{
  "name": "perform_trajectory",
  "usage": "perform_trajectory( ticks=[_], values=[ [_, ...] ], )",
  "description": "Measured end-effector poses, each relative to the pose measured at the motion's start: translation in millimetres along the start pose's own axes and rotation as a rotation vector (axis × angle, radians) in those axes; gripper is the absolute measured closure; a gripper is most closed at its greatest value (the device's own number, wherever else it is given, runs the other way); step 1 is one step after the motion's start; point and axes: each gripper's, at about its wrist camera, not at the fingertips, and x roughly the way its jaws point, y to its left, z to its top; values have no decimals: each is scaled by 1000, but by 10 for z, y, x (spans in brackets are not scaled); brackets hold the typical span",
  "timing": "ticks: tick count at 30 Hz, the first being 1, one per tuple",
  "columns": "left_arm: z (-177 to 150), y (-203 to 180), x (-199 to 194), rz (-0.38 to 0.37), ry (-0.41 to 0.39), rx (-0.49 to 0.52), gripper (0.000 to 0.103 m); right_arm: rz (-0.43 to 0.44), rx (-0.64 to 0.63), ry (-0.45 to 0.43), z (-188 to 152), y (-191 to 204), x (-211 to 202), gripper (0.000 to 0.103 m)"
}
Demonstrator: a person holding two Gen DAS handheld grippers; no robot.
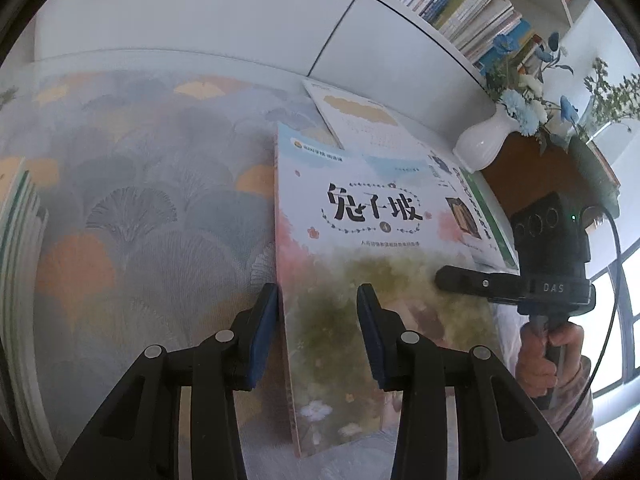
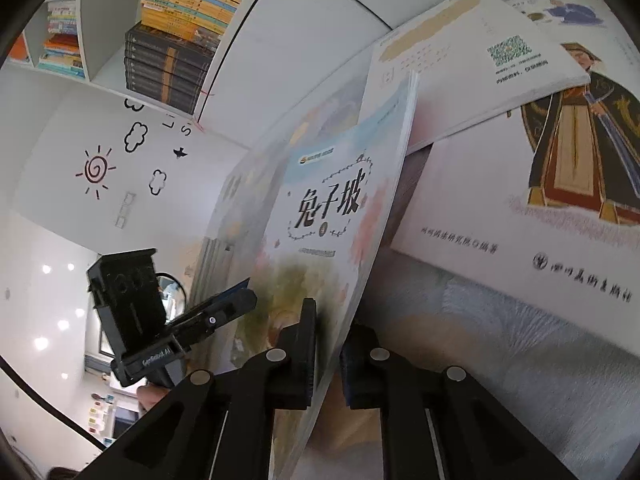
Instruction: Organize books
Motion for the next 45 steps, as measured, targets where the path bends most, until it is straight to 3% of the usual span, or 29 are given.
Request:
perform_trajectory(
  ticks=[4, 9, 13, 19, 26, 33, 37, 41, 45],
  values=[
    [-13, -135, -112, 26, -16, 37, 67, -23, -22, -4, -23, 202, -98, 94],
    [10, -139, -323, -48, -34, 4, 67, 8, -47, -42, -107, 436, -310, 94],
    [7, -152, -543, -58, -22, -32, 67, 42, -82, -62, -204, 654, -431, 94],
    [-7, -59, -1088, -33, -100, -27, 67, 63, -129, -54, -257, 1051, -357, 94],
    [-48, 316, -1605, 54, -169, -52, 67, 95, -203, 2, -220, 1613, 85, 93],
    [-213, 907, -2099, 91, -250, -150, 67, 134, -232, 87, -185, 2062, 780, 92],
    [-342, 1221, -2253, 151, -254, -176, 67, 142, -254, 138, -227, 2255, 1215, 92],
    [-481, 1626, -2311, 124, -258, -266, 65, 139, -261, 181, -294, 2327, 1634, 92],
    [-605, 1835, -2268, 138, -241, -295, 65, 125, -232, 227, -366, 2288, 1930, 92]
  ],
)
